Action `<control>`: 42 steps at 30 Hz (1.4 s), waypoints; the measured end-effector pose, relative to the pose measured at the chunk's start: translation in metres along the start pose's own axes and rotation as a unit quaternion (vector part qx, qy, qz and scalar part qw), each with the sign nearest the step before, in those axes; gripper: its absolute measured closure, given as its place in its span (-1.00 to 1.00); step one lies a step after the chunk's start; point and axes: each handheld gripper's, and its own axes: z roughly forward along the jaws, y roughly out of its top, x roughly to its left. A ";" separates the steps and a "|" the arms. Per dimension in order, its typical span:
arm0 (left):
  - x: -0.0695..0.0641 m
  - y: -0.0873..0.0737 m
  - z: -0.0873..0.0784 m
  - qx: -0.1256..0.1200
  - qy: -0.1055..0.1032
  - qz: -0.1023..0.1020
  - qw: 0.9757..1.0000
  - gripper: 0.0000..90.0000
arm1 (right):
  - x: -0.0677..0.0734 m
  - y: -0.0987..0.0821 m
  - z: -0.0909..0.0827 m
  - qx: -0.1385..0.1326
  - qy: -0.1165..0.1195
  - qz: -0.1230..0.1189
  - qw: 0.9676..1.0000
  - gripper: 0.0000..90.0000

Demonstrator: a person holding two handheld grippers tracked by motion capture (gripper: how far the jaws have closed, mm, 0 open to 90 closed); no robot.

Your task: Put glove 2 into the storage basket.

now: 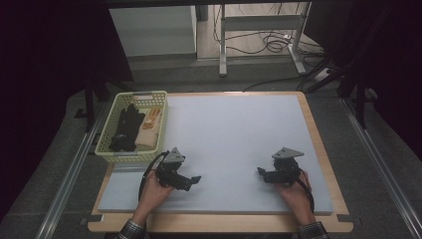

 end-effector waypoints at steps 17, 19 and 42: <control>-0.002 -0.014 0.006 0.014 -0.008 -0.001 1.000 -0.96 | 0.000 0.000 0.000 0.000 0.000 0.000 1.000 -0.60; -0.002 -0.015 0.007 0.015 -0.007 -0.001 1.000 -0.96 | 0.000 0.000 0.000 0.000 0.000 0.000 1.000 -0.60; -0.011 -0.013 0.015 0.056 0.022 0.029 0.998 -0.97 | 0.000 0.000 0.000 0.000 0.000 0.000 1.000 -0.60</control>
